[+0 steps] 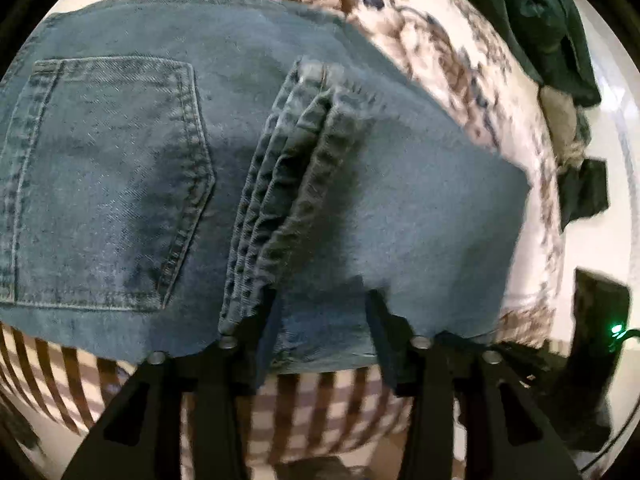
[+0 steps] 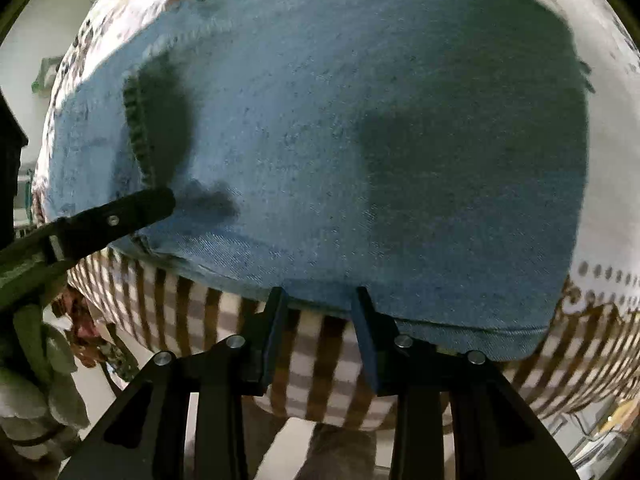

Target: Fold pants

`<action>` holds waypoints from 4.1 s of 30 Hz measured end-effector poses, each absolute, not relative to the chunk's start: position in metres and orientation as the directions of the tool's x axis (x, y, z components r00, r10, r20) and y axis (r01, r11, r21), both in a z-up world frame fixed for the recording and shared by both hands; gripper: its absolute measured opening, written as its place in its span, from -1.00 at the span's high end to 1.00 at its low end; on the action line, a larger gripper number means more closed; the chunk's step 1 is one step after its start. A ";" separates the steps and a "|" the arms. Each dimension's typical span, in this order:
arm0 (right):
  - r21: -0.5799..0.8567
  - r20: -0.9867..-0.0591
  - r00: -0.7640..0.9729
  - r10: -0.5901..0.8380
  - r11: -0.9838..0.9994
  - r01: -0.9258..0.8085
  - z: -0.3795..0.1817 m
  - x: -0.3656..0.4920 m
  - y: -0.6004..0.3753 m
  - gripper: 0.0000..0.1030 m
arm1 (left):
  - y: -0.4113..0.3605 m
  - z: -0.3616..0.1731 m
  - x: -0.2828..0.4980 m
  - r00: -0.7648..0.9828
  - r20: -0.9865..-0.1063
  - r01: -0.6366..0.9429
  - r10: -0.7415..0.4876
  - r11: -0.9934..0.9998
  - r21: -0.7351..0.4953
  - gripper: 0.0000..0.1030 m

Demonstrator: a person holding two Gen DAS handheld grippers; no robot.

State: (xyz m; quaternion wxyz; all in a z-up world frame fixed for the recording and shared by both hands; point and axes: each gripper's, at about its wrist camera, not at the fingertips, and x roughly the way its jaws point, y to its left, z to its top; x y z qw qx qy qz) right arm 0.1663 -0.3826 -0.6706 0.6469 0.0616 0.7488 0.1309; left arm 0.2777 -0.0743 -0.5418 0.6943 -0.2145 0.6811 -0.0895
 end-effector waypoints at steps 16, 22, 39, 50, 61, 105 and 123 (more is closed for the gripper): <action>0.205 -0.976 -0.049 0.213 0.970 0.128 -0.666 0.217 -0.405 -0.12 | -0.055 -0.540 0.374 0.180 -0.945 -0.234 -0.273 0.921 -0.311 -0.60; 0.255 -0.966 0.013 0.259 0.940 0.227 -0.655 0.219 -0.427 -0.32 | -0.041 -0.506 0.354 0.260 -0.887 -0.213 -0.381 0.874 -0.437 -0.53; 0.259 -0.966 0.061 0.252 0.929 0.264 -0.657 0.234 -0.416 -0.32 | -0.079 -0.511 0.360 0.338 -0.879 0.001 -0.337 0.934 -0.358 0.96; 0.231 -0.972 0.063 0.224 0.965 0.126 -0.646 0.228 -0.387 -0.45 | -0.051 -0.533 0.361 0.274 -0.914 -0.119 -0.301 0.932 -0.342 0.60; 0.143 -0.989 -0.015 0.144 0.989 0.039 -0.654 0.208 -0.351 -0.62 | 0.007 -0.504 0.285 0.310 -0.926 -0.287 -0.214 0.908 -0.306 -0.71; -0.041 -0.995 0.082 -0.052 0.991 0.128 -0.645 0.208 -0.374 -1.00 | 0.109 -0.438 0.224 0.727 -0.680 -0.413 -0.096 0.730 -0.544 0.61; 0.108 -0.980 0.195 0.031 0.912 0.396 -0.614 0.162 -0.576 -1.00 | -0.169 -0.384 0.244 0.606 -0.701 -0.005 -0.375 0.880 -0.475 0.62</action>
